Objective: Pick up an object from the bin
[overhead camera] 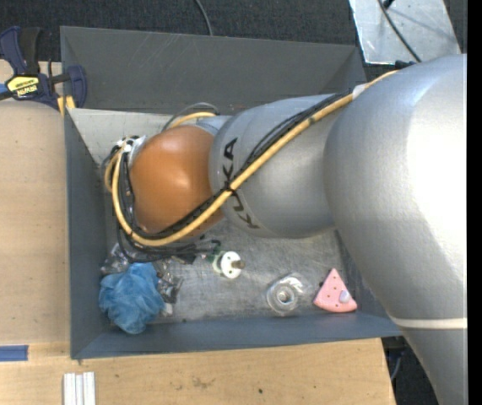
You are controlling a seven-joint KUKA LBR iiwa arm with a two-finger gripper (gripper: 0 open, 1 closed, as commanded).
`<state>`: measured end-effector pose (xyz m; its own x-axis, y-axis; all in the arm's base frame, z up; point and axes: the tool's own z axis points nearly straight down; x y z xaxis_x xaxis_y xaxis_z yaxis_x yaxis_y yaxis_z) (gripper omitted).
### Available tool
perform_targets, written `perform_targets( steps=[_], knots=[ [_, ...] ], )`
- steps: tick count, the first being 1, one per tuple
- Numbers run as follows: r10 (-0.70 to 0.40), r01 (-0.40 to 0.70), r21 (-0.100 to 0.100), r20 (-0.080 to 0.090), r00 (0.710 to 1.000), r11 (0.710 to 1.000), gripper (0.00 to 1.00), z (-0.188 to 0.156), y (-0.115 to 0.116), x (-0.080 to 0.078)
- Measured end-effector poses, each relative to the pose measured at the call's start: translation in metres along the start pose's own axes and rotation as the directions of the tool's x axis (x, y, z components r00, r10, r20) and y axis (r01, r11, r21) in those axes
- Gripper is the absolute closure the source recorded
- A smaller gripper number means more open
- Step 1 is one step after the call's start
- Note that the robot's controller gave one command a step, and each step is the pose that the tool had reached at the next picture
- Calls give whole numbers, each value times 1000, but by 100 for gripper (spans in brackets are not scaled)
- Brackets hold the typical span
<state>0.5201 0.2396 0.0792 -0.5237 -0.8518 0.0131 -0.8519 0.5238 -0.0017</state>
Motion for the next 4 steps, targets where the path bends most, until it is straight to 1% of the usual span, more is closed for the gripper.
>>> perform_targets(
  steps=[1,2,3,4],
  knots=[
    [1,-1,2,16,1000,1000,100,-3,0,-4],
    [1,-1,2,16,1000,1000,100,-3,0,-4],
    [29,-29,-5,11,1000,1000,100,-62,-8,8],
    [34,-34,-2,14,999,999,100,-76,-11,9]
  ],
)
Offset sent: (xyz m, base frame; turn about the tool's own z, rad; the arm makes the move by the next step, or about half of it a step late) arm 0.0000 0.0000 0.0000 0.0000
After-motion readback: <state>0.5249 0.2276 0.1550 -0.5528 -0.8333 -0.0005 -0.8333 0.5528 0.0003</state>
